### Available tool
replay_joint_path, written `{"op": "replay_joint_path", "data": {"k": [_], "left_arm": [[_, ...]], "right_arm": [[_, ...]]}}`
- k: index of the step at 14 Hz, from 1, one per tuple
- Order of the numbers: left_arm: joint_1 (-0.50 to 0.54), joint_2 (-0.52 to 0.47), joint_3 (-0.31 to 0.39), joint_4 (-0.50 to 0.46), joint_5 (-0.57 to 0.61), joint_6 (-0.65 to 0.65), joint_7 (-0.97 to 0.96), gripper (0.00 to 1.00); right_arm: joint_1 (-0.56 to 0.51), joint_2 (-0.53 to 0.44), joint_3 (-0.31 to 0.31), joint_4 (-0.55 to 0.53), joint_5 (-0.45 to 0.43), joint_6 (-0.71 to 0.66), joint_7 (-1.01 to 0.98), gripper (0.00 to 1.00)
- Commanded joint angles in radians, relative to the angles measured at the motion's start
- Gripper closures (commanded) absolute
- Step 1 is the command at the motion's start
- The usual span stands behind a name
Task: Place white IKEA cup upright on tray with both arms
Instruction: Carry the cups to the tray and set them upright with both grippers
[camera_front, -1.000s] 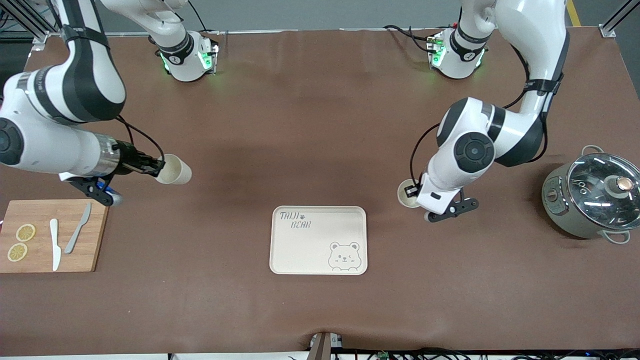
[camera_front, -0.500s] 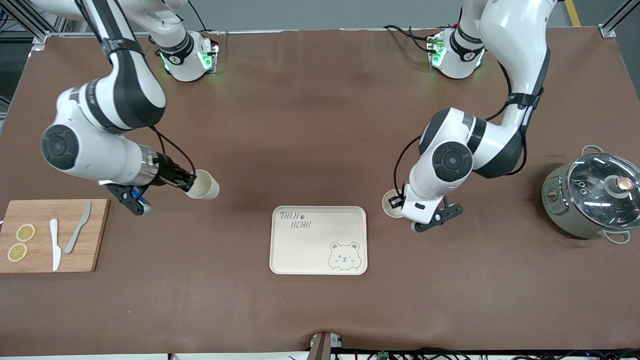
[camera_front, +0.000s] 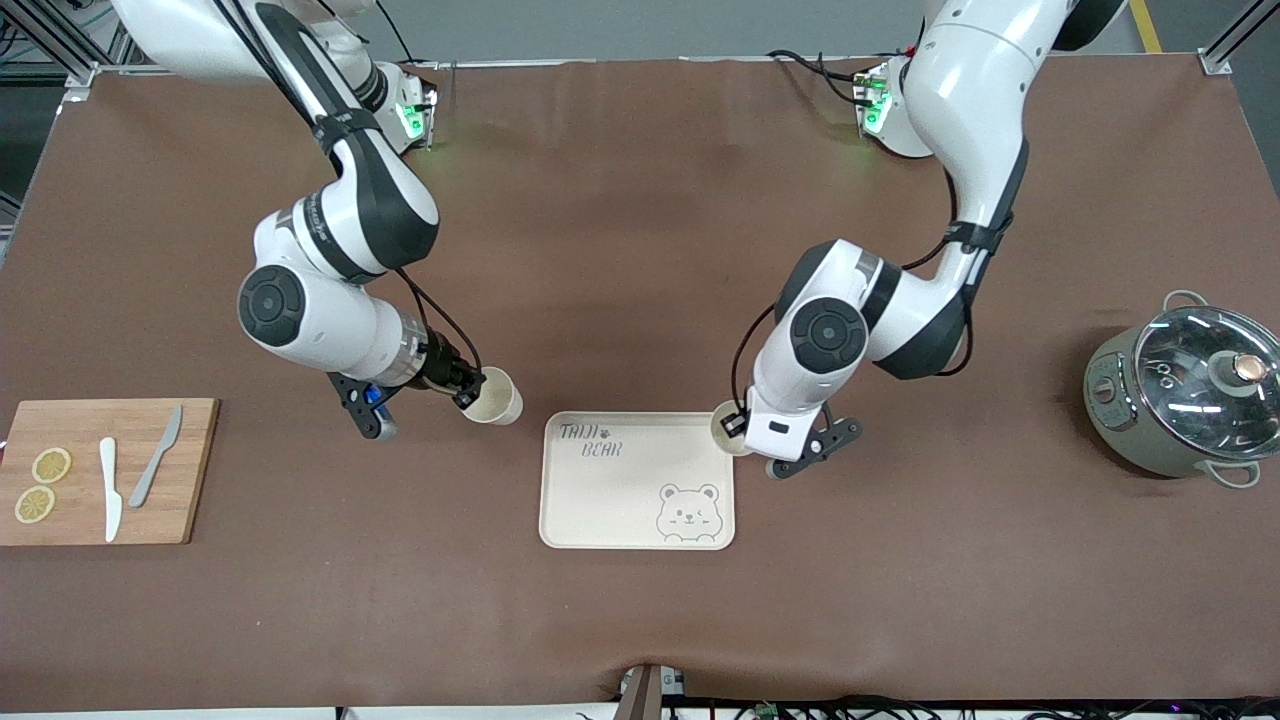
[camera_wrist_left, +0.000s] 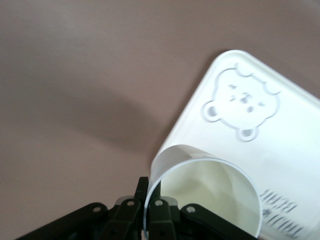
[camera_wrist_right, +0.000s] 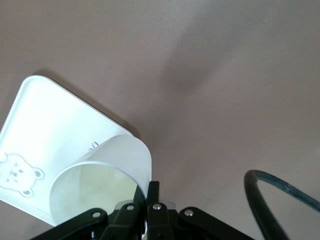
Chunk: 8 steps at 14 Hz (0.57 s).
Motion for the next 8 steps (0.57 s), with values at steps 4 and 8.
{"op": "replay_joint_path", "data": {"k": [4, 8], "left_arm": [[-0.041, 0.107, 0.009, 0.041, -0.004, 0.149, -0.052, 1.0], [-0.043, 0.121, 0.01, 0.036, 0.005, 0.149, -0.054, 1.0]], "right_arm": [[0.085, 0.097, -0.001, 0.043, -0.003, 0.135, 0.192, 1.0], [0.108, 0.165, -0.004, 0.055, -0.003, 0.242, 0.253, 1.0]]}}
